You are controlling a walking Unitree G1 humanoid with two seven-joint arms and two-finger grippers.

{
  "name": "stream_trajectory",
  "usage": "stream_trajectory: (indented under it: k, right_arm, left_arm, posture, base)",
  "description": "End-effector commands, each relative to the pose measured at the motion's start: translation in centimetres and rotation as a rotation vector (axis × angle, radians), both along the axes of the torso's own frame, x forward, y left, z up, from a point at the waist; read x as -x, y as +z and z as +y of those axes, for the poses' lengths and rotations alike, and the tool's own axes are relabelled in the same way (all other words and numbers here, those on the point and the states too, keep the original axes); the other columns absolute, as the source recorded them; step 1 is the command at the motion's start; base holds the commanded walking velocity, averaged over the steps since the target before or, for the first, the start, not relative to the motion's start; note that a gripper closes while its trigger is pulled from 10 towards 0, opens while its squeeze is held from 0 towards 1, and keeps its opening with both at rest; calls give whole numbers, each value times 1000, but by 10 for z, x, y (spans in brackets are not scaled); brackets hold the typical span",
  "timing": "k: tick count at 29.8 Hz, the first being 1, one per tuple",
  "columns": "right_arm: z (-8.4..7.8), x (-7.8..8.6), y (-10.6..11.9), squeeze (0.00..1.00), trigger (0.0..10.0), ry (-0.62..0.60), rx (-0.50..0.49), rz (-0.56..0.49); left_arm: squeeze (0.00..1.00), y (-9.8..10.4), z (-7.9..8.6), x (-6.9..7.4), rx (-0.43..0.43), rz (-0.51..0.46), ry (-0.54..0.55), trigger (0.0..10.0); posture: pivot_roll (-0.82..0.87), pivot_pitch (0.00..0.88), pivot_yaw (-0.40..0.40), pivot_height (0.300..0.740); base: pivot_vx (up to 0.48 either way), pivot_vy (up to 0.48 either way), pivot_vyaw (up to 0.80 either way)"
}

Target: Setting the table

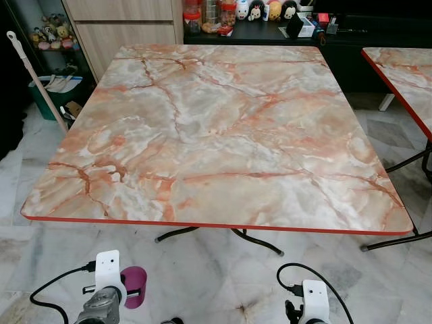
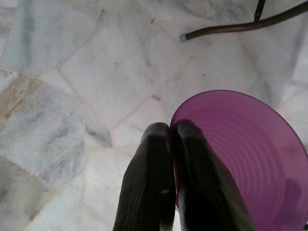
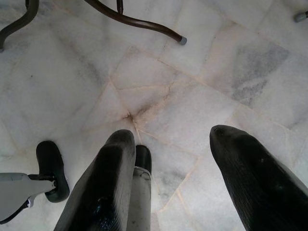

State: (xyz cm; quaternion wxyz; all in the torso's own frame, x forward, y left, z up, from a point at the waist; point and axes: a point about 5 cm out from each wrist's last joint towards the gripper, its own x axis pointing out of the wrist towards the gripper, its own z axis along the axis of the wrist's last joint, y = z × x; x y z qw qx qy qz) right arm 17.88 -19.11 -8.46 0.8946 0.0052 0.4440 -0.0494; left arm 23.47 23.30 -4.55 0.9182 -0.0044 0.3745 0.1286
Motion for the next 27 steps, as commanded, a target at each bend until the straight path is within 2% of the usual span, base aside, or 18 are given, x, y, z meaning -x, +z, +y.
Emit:
stream_trajectory:
  k: [1,7,10,18,27]
  right_arm:
    - [-1,5,-2,0,10000,-19,-3,13]
    - [-2,7,-3,0,10000,-22,-4,21]
    - [-2,5,-2,0,10000,-28,-8,18]
    - [-3,3,-1,0,10000,-40,-9,13]
    - [-2,3,-1,0,10000,-43,-19,14]
  left_arm:
    - [0,-4,2,7,-26,33,-20,10000]
    - [0,-5,10,11,-54,47,5,10000]
    - [0,-5,10,12,-80,62,-32,10000]
    - [0,-5,13,13,-120,77,-46,10000]
    - [0,-5,13,13,-144,90,-60,10000]
  posture:
    - [14,103,-6,740]
    - [21,91,-6,740]
    - [26,82,-6,740]
    - [32,70,-3,740]
    - [36,64,-4,740]
  base:
    - [0,0,0]
    - [0,-186,0]
    - [0,-277,0]
    - [0,-294,0]
    - [0,-450,0]
